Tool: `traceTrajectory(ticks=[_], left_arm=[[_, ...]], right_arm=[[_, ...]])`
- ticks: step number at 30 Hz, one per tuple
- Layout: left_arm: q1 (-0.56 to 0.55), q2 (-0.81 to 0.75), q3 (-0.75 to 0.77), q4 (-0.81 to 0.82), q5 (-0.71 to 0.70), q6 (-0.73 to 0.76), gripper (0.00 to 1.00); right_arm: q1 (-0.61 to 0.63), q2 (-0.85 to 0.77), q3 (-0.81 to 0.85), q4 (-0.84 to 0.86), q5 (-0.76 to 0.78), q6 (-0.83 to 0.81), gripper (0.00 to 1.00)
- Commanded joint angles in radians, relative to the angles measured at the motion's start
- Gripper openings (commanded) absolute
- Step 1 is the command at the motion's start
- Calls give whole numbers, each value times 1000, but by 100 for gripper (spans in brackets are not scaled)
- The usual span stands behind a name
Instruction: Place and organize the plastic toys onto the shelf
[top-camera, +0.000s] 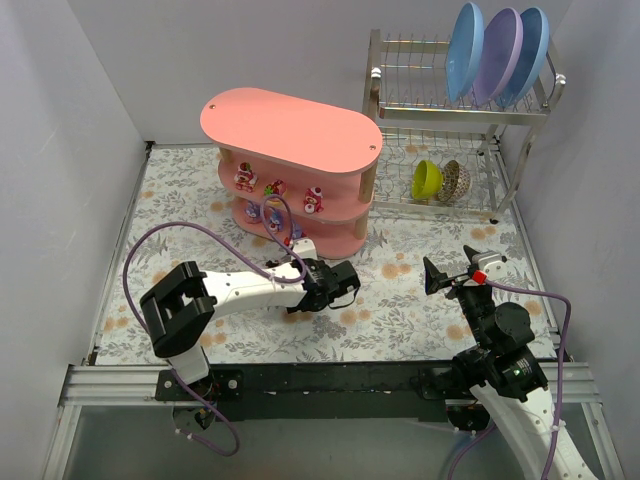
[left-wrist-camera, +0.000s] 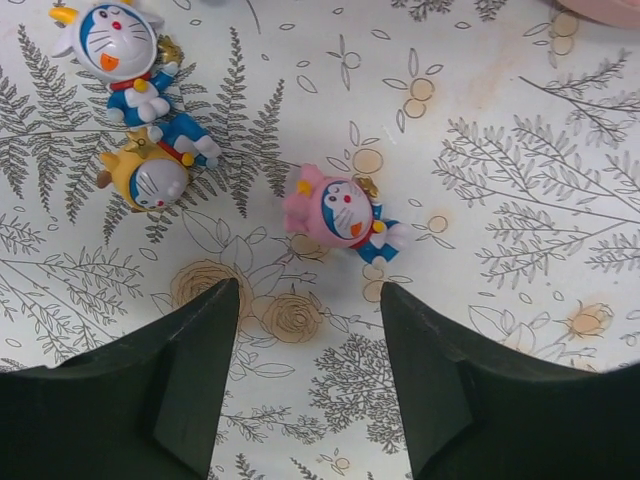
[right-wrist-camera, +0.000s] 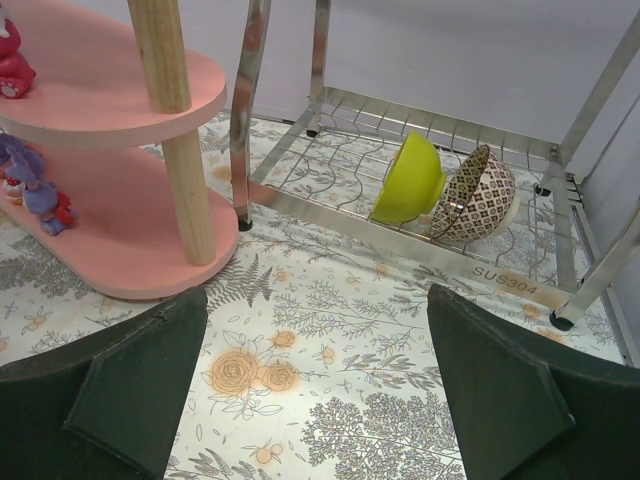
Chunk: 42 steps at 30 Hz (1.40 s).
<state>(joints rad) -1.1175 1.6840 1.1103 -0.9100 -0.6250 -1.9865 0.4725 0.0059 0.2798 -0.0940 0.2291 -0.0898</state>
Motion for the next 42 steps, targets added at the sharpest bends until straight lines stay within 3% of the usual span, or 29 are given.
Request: traceTrajectory(ticks=[1,9,22,35,42], left_arm=[[-15,-12,48,3,-50,-630,57],[-15,39,42,11,-81,-747,51],[-8,45,-56,128,-76,-753,47],[5,-56,-136,76,-102,-755,34],[48,-164,-201,111,-84,-680,36]], right_arm=[[5,-207,13,50,-2,-4,98],[5,-207,15,46,-1,-2,98],[5,-207,15,48,-2,-2,98],[5,-207,13,48,-4,-2,98],[5,-207,13,50,-5,-2,98]])
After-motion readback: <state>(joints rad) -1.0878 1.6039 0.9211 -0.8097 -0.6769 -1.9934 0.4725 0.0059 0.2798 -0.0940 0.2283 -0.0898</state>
